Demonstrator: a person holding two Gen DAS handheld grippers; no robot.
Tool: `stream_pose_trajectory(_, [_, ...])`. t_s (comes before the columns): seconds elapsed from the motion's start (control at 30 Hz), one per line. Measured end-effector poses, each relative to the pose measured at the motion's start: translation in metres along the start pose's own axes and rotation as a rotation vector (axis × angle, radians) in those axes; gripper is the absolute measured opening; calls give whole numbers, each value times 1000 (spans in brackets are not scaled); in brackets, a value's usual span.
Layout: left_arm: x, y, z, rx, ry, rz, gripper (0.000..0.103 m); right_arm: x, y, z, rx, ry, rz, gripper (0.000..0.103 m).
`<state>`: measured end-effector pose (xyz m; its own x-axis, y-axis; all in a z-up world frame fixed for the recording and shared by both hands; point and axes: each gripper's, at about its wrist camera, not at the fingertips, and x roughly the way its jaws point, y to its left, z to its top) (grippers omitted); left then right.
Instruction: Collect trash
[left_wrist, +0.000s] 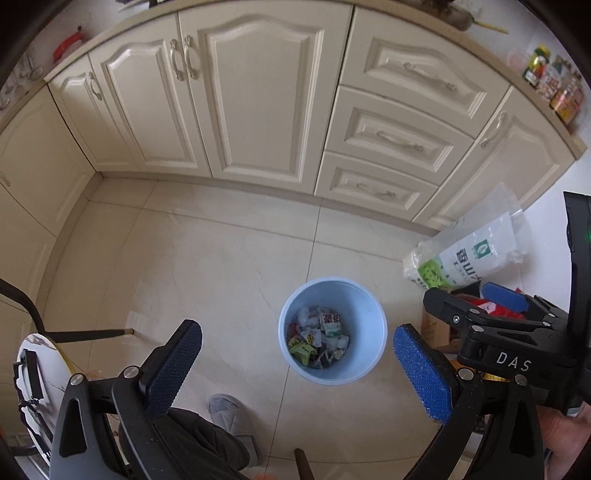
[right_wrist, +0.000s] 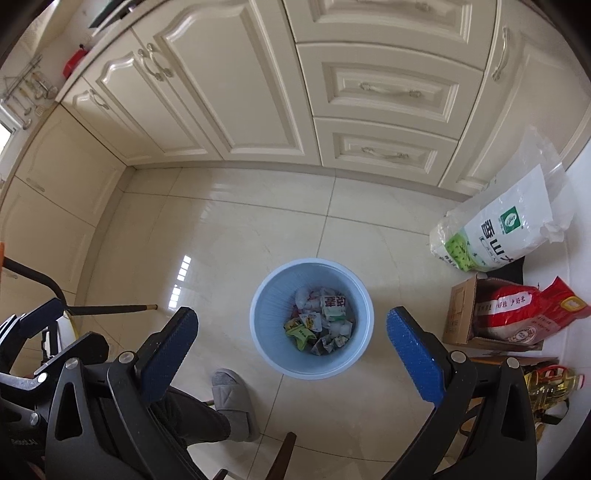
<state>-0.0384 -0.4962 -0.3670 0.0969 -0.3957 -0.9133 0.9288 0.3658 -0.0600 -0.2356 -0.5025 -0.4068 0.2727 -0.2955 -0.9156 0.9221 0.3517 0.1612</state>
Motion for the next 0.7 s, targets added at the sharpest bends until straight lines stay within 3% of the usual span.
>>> stream_pose_trajectory(0.2, [-78,20,-29,-11,-136,13,102,-52,41,2,-54,-92,38,103])
stream_pose_trajectory(0.4, [-184,63,-82,-91,-310,61,102,-112,102,0,-148,-207,111,103])
stream_pose_trajectory(0.7, [-326,90,-184,-208,-542,275,102,-197,224,-20,-365,-352,267,103])
